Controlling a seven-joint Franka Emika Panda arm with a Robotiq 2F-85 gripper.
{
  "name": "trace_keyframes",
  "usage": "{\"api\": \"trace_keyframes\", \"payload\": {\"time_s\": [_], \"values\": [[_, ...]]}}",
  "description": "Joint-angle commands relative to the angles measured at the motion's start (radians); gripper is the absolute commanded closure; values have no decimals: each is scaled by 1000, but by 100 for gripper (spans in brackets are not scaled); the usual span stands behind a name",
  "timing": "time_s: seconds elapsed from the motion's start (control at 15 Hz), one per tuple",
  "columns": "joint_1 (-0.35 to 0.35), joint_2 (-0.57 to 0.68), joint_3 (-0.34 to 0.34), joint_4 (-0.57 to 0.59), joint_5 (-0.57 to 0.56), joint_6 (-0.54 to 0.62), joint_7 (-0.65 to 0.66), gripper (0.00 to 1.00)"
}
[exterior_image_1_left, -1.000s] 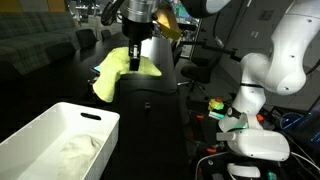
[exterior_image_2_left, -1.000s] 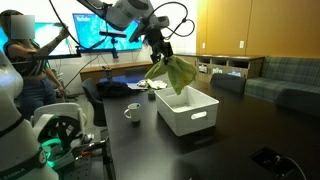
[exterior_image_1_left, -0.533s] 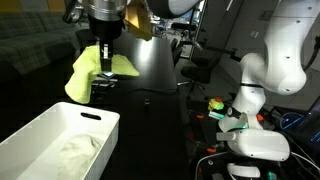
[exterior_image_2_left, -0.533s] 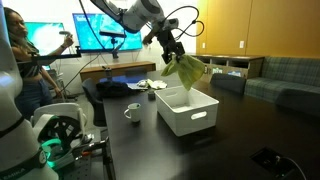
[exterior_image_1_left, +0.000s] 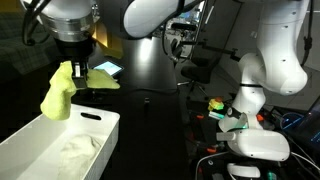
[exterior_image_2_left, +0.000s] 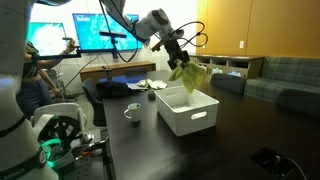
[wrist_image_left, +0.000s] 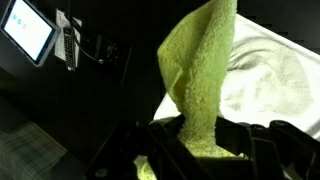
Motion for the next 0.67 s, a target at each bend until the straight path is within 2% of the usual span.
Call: {"api": "trace_keyframes", "payload": {"time_s": [0.0, 0.07, 0.13, 0.4, 0.6], "values": [[58, 107, -32, 160, -3, -64, -43, 62], [70, 129, -40, 185, -5, -74, -44, 61], [76, 143, -46, 204, -3, -80, -53, 56], [91, 187, -72, 261, 6, -96, -75, 25], [67, 160, -86, 205, 21, -70, -85, 3]]}}
